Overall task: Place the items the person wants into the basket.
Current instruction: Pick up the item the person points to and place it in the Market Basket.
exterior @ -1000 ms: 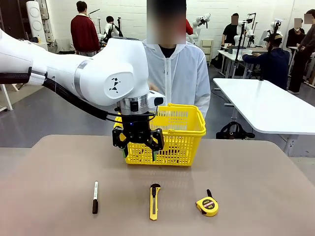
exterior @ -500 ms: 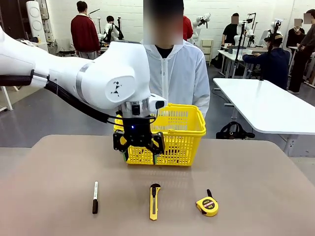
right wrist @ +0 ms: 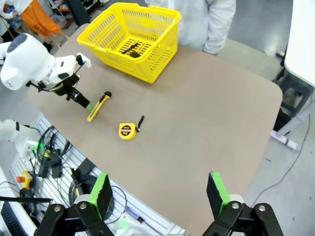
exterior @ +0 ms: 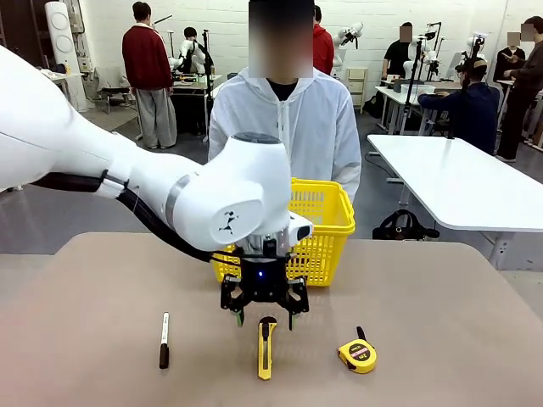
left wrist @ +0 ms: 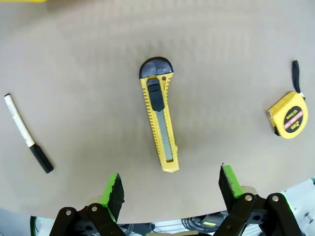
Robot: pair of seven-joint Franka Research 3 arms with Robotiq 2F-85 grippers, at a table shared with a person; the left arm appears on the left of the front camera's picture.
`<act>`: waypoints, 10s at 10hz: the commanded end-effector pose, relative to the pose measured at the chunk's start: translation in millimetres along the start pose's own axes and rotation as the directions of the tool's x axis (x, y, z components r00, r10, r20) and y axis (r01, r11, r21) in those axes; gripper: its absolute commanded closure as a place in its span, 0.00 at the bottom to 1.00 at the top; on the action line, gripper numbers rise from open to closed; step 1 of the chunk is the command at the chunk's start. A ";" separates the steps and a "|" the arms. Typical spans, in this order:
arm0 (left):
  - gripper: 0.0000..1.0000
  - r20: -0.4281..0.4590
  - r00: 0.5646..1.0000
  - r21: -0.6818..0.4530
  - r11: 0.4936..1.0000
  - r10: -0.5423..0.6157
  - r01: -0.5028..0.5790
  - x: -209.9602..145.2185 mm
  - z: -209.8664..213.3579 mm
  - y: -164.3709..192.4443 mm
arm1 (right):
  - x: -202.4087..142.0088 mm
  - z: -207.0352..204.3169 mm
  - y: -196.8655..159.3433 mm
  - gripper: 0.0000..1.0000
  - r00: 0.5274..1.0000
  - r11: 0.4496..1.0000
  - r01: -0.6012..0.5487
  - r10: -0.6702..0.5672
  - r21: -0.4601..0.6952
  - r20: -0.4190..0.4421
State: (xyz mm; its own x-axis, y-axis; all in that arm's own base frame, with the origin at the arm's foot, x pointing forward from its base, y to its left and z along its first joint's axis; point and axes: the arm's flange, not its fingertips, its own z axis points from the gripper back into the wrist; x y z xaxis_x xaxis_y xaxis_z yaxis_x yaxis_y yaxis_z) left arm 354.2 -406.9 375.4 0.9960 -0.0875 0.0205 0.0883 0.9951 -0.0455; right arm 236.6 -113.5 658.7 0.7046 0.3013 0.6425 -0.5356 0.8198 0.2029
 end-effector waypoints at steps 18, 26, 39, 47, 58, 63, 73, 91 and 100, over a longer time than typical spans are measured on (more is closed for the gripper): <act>1.00 -0.069 0.997 0.073 0.997 -0.036 0.041 7.5 -74.3 -18.6 | -2.6 -3.9 0.3 0.00 1.000 1.000 -0.005 0.005 0.005 -0.001; 1.00 -0.087 0.993 0.077 0.994 -0.074 0.081 6.5 -45.8 -14.4 | -2.6 -3.9 0.3 0.00 1.000 1.000 -0.005 0.005 0.005 -0.001; 1.00 0.071 0.983 0.010 0.986 -0.167 0.167 -16.5 175.5 14.9 | -2.6 -3.9 0.3 0.00 1.000 1.000 -0.005 0.005 0.005 -0.001; 0.72 0.063 0.842 0.047 0.844 -0.536 0.534 132.7 221.1 56.0 | -2.6 -3.9 0.3 0.00 1.000 1.000 -0.005 0.005 0.005 -0.001; 0.72 -0.044 0.775 0.035 0.775 -0.630 0.631 221.9 142.1 53.1 | -2.6 -3.9 0.3 0.00 1.000 1.000 -0.005 0.005 0.005 -0.001; 0.72 -0.028 0.748 0.058 0.746 -0.663 0.664 231.8 128.3 52.2 | -2.6 -3.9 0.3 0.00 1.000 1.000 -0.005 0.005 0.005 -0.001; 0.12 -0.092 0.723 0.010 0.725 -0.685 0.688 264.1 88.9 47.6 | -2.6 -3.9 0.3 0.00 1.000 1.000 -0.005 0.005 0.005 -0.001; 0.00 0.130 0.769 -0.032 0.773 -0.626 0.634 4.4 193.7 227.1 | -2.6 -3.9 0.3 0.00 1.000 1.000 -0.005 0.005 0.005 -0.001; 0.00 0.094 0.795 -0.029 0.797 -0.599 0.604 0.0 181.9 246.3 | -2.6 -3.9 0.3 0.00 1.000 1.000 -0.005 0.005 0.005 -0.001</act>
State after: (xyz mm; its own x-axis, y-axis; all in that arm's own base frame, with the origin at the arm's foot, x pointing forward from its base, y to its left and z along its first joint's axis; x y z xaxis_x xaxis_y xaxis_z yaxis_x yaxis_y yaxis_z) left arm 374.5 -155.9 545.1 0.7364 -0.6628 0.1355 0.6735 0.7371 -0.0549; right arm 236.4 -113.7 658.6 0.7053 0.3007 0.6420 -0.5346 0.8204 0.2030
